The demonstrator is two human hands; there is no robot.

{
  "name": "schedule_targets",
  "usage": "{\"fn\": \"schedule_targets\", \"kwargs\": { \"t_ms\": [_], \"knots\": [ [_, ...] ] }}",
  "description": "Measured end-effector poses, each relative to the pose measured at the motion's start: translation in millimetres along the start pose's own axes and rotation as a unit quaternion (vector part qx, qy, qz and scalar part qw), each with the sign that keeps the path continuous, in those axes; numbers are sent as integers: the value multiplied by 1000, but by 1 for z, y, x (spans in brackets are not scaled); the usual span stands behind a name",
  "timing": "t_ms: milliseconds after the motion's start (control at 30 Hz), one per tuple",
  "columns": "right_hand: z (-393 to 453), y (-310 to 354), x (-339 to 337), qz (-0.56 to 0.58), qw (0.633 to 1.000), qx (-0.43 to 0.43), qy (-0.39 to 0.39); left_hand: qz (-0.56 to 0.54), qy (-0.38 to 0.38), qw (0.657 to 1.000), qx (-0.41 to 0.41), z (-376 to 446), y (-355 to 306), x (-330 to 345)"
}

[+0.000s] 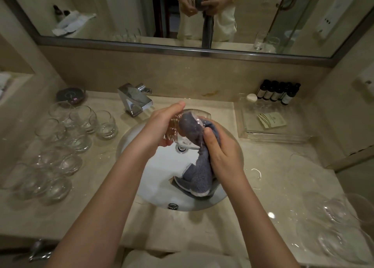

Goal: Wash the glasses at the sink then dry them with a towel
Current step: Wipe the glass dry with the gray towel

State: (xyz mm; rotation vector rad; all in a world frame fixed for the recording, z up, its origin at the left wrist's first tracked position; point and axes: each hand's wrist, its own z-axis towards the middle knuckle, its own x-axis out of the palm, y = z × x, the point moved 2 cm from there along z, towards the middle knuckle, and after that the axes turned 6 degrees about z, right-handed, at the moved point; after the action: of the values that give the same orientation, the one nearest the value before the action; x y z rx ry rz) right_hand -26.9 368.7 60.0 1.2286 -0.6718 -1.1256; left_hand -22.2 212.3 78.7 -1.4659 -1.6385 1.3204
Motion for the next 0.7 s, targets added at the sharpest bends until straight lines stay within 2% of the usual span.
{"fn": "schedule_targets", "kwargs": {
  "t_ms": [100, 200, 300, 400, 467, 533, 600, 633, 700],
  "knots": [
    [-4, -2, 5, 0, 999, 8, 32, 20, 2, 1000, 1, 2, -5, 0],
    [-8, 0, 10, -71, 992, 29, 100, 87, -9, 996, 28, 2, -12, 4],
    [-8, 1, 12, -84, 991, 48, 97, 115, -34, 990, 68, 0, -16, 8],
    [-3, 1, 6, 47, 987, 111, 107, 145, -89, 972, 164, 2, -9, 10],
    [1, 4, 1, 156, 965, 158, 141, 157, -133, 942, 265, 3, -1, 10],
    [1, 9, -3, 256, 925, 223, 171, 148, -137, 902, 383, 2, 5, 8],
    [-1, 9, -3, 284, 908, 251, 178, 144, -107, 878, 443, 0, 8, 7],
    [-2, 8, -2, 284, 912, 243, 171, 124, -84, 890, 432, 2, 7, 5],
    [-3, 6, 1, 250, 938, 186, 152, 43, -35, 950, 307, 4, -1, 2]
  ]
}}
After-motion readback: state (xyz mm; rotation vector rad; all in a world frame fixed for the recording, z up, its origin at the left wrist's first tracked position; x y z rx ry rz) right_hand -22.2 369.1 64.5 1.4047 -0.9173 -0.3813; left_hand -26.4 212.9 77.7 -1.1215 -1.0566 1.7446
